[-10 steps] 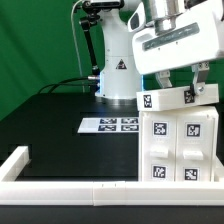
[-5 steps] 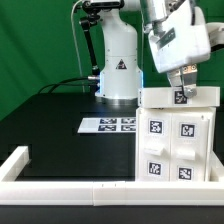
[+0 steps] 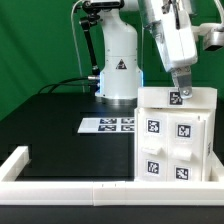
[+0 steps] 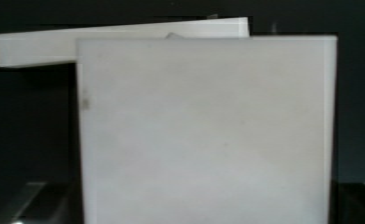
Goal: Assemble cabinet
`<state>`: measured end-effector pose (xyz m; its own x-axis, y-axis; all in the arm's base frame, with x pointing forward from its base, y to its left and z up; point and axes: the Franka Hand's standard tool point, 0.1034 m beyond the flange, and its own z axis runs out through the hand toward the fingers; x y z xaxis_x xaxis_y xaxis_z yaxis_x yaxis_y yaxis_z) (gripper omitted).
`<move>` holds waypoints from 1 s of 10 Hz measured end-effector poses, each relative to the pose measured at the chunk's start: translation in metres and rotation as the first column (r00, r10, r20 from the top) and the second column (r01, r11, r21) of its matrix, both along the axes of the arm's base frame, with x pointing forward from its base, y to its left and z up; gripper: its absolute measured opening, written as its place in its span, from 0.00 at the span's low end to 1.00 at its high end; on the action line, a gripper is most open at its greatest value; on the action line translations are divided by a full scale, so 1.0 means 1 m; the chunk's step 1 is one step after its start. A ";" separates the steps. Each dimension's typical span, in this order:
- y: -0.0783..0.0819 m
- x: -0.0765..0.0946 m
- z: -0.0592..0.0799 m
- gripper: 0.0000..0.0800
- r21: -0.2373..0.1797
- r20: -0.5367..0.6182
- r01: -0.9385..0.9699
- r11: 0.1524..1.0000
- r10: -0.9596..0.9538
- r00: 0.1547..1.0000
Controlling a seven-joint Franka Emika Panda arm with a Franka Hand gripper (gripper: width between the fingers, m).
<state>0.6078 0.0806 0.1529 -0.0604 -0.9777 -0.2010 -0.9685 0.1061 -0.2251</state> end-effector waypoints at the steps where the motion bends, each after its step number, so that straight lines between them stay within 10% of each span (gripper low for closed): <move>1: 0.000 0.001 0.008 0.86 -0.003 0.016 -0.033 0.999 0.033 0.999; 6: -0.003 0.007 0.037 1.00 0.017 0.068 -0.089 0.996 0.088 0.994; 10: 0.005 0.014 0.039 1.00 -0.143 0.065 -0.524 0.839 0.537 0.841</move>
Offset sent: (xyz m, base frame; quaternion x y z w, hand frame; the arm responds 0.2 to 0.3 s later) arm 0.0041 -0.0024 0.0319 0.0255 -0.0444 -0.0077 0.9987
